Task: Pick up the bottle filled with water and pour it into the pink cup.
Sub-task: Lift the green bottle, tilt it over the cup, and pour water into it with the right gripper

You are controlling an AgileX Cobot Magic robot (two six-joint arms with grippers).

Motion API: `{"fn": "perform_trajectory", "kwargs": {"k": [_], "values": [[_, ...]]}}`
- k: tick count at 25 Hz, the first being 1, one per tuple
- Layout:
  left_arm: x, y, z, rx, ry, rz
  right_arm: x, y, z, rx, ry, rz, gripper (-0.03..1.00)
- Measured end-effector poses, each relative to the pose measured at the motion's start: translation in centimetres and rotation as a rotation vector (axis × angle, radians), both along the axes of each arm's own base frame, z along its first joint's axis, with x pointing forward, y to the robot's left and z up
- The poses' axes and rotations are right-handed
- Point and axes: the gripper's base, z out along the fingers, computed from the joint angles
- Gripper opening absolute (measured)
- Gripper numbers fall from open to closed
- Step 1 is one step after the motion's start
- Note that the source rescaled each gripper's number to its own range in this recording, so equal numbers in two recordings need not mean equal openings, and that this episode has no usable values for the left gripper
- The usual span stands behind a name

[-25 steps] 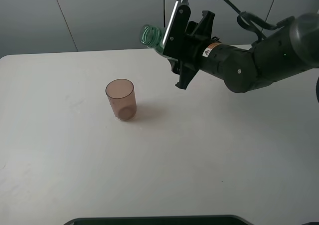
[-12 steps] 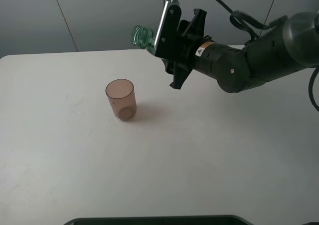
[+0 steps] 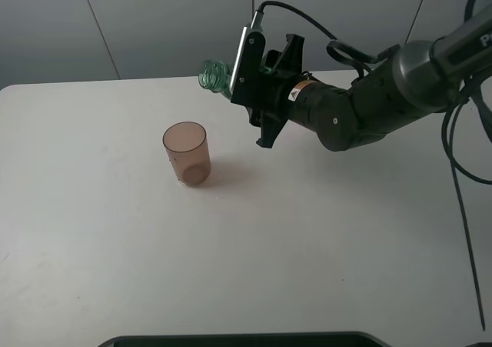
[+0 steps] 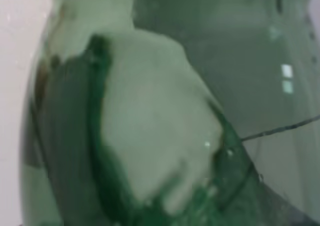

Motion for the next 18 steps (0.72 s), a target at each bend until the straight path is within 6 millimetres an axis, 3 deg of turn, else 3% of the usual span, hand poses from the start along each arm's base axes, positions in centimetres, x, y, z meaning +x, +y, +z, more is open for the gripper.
{"fn": "perform_trajectory", "kwargs": {"k": [18], "values": [[0.0, 0.02, 0.0, 0.0, 0.0, 0.002, 0.14, 0.04, 0.27, -0.163, -0.117, 0.076, 0.03]]}}
